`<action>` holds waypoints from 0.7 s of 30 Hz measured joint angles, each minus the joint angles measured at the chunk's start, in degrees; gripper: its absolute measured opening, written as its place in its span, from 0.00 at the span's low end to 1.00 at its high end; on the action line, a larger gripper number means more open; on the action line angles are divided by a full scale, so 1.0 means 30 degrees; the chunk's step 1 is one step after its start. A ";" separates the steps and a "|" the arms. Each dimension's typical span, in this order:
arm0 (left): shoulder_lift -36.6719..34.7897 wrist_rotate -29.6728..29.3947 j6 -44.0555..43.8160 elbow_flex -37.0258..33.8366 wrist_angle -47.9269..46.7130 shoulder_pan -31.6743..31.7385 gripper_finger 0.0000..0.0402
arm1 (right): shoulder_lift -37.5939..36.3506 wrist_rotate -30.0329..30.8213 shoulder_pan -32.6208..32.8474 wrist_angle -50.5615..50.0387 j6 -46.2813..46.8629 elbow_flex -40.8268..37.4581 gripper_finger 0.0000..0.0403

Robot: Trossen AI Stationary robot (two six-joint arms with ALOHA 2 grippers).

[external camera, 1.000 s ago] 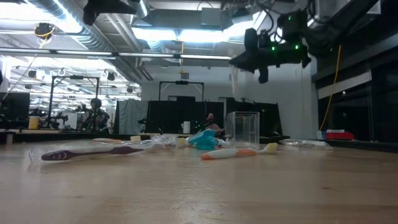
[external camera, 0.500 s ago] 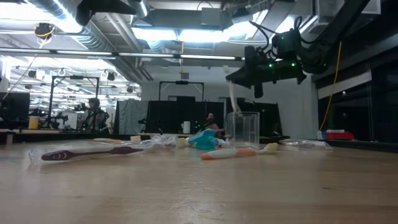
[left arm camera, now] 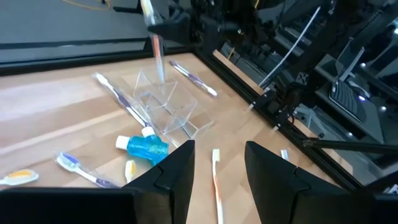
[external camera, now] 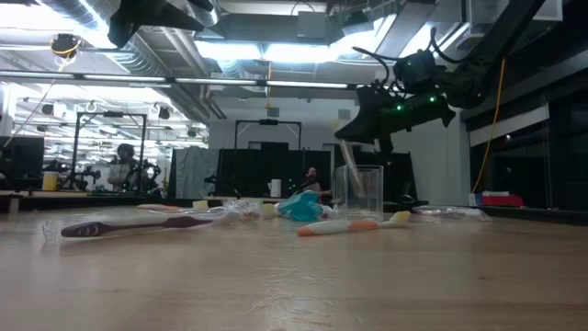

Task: Pick & Place toothbrushing station
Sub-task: Put the orange toothbrush into the transparent organizer

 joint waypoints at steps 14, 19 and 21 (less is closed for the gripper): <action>0.0000 -0.0108 0.0075 0.0000 0.0100 -0.0016 0.34 | -0.0032 0.1962 0.2465 -0.3710 -0.0563 -0.0007 0.21; 0.0000 -0.0110 0.0083 0.0000 0.0093 -0.0178 0.34 | -0.0755 0.2467 0.2790 -0.4710 -0.0610 -0.0007 0.35; 0.0000 -0.0120 0.0083 0.0000 0.0093 -0.0233 0.34 | -0.1284 0.2812 0.2797 -0.4724 -0.0618 -0.0007 0.37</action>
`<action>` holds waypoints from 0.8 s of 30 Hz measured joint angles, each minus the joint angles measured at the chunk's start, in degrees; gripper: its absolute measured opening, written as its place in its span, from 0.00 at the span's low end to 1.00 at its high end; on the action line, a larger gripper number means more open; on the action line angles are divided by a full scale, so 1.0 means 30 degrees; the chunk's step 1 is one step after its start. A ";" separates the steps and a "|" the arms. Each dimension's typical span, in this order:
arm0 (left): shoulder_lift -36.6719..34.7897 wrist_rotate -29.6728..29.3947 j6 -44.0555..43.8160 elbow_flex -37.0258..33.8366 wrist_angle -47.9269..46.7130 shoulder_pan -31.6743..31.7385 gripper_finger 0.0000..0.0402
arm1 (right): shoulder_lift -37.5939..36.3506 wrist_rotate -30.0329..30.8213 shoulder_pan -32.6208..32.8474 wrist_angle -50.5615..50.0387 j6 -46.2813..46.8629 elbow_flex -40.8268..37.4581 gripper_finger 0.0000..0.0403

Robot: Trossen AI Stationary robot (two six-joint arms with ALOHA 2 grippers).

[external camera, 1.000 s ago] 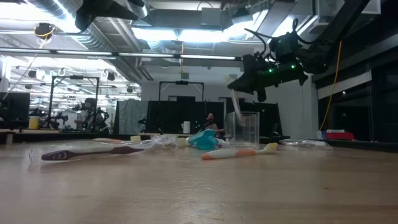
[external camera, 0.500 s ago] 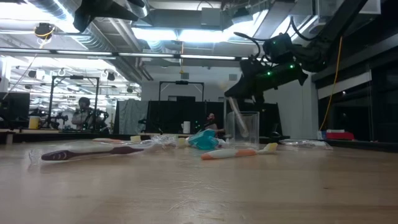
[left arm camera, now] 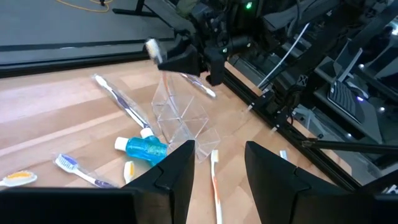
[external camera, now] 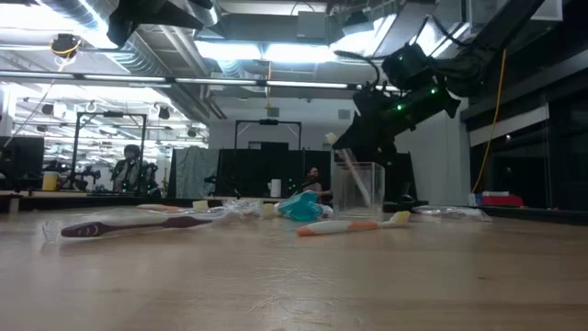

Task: Pick & Place toothbrushing station
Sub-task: Put the orange toothbrush into the transparent organizer

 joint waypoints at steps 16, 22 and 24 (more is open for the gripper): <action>0.0000 -0.0608 0.1298 0.0000 -0.0007 0.0007 0.34 | -0.5681 0.1212 0.0576 -0.4993 0.0653 0.0007 0.38; 0.0000 -0.0881 0.1630 0.0000 0.0065 0.0007 0.34 | -0.5177 0.2128 0.1570 -0.5867 0.1012 0.0000 0.38; 0.0000 -0.0884 0.1719 0.0000 0.0154 0.0007 0.34 | -0.5002 0.2979 0.1725 -0.5874 0.1027 0.0000 0.38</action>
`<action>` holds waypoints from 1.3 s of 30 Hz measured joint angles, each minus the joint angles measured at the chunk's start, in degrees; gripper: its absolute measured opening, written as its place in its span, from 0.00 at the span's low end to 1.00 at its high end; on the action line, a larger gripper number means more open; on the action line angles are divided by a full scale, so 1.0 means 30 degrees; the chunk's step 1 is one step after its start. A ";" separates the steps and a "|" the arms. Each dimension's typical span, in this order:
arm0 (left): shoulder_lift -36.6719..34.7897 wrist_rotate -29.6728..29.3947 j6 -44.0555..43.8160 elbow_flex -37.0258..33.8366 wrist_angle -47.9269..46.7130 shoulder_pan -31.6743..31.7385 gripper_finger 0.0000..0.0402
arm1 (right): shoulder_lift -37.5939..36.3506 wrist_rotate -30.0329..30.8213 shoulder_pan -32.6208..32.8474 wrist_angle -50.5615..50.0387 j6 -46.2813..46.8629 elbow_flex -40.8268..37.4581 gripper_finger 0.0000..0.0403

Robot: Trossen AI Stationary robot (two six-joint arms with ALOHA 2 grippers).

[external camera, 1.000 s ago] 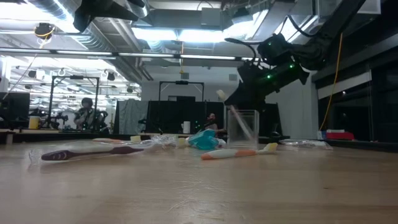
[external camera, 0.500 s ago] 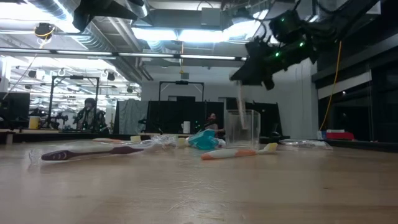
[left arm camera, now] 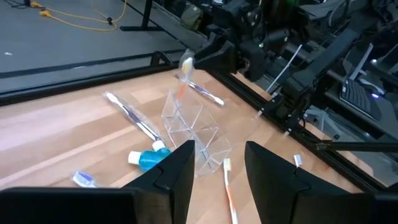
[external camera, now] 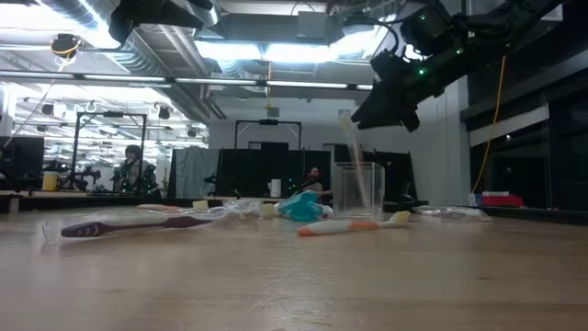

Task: Pick & Place toothbrushing station
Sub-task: Put the orange toothbrush into the transparent organizer, then adjust the transparent organizer on the table

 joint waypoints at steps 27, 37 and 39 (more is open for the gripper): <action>0.0000 -0.0654 0.0778 0.0000 0.0736 0.0000 0.34 | -0.1877 0.3481 -0.0340 -0.8533 0.7748 0.0000 0.33; -0.0007 -0.0619 0.3630 0.0000 0.3561 -0.0018 0.34 | 0.1924 -0.0524 -0.1702 -0.7352 0.9434 0.0000 0.21; -0.0007 -0.0619 0.3786 0.0000 0.3723 -0.0054 0.34 | 0.2183 -0.0902 -0.1710 -0.6423 0.9595 0.0000 0.21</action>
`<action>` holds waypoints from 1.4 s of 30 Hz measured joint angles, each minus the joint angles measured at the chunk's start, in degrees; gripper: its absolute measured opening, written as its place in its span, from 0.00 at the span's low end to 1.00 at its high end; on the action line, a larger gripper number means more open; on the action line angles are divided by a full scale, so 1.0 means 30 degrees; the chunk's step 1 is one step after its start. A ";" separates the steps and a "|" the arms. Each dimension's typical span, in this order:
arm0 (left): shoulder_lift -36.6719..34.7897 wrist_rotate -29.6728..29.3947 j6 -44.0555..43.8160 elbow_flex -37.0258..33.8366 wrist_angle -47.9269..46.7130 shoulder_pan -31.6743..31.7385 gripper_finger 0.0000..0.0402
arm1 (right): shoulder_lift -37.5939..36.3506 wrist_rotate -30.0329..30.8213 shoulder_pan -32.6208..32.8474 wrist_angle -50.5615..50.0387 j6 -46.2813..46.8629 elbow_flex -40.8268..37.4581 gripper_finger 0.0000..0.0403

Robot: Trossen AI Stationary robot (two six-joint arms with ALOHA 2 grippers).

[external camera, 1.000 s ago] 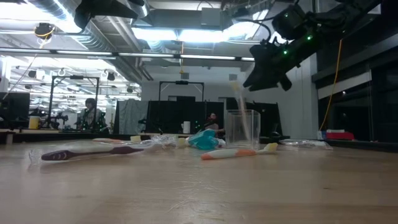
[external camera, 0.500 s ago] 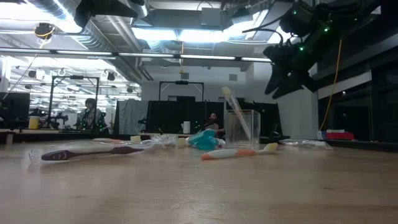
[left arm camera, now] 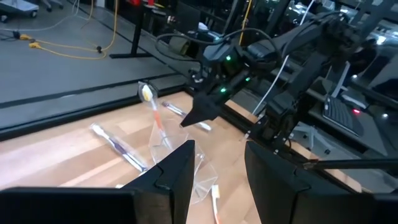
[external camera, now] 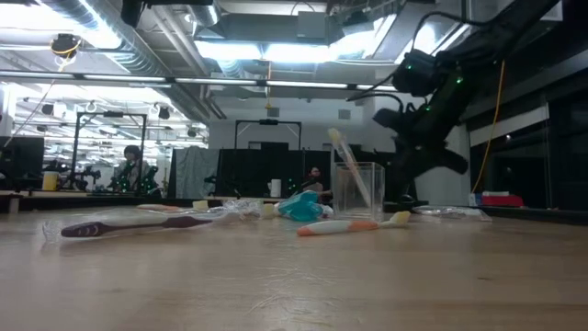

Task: Pick & Place toothbrushing station
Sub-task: Adjust the transparent organizer on the table, then put the blue mouthwash bottle into the transparent organizer

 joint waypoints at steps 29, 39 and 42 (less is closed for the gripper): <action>0.0000 -0.0313 0.0047 0.0000 -0.0450 -0.0463 0.34 | 0.1622 -0.0433 -0.0109 0.3825 0.0700 0.0000 0.21; 0.0391 0.5815 -1.2980 -0.0023 -1.0882 0.3173 0.34 | -0.5973 0.0470 0.0851 0.3797 -0.0110 0.0001 0.21; 0.0971 0.8628 -1.2738 -0.0036 -0.9953 0.5021 0.34 | -0.8027 0.0461 0.1698 0.2783 -0.0030 0.0015 0.21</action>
